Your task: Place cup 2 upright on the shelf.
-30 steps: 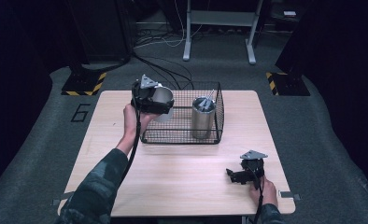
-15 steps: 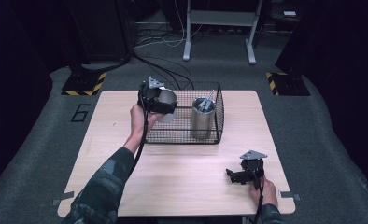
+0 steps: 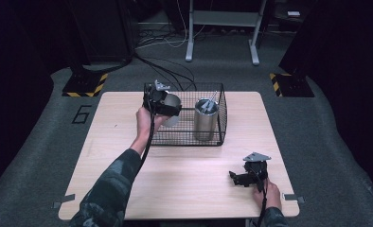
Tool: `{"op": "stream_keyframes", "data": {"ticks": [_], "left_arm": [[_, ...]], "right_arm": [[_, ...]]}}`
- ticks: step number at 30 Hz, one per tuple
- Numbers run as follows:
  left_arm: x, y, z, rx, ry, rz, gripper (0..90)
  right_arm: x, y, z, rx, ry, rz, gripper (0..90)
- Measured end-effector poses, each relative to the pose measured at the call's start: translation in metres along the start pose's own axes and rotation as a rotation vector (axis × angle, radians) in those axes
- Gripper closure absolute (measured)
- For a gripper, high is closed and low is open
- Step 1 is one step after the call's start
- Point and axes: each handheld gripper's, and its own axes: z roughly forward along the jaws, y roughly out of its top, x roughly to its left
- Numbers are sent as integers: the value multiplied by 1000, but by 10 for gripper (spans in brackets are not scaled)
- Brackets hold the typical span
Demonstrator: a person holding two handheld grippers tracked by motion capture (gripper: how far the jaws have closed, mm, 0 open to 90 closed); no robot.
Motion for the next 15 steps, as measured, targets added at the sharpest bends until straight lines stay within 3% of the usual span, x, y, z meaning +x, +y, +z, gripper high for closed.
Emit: {"op": "stream_keyframes", "data": {"ticks": [15], "left_arm": [[-1,-7,18,48,-3,-18,61]], "right_arm": [[0,0,0,0,0,0,0]]}}
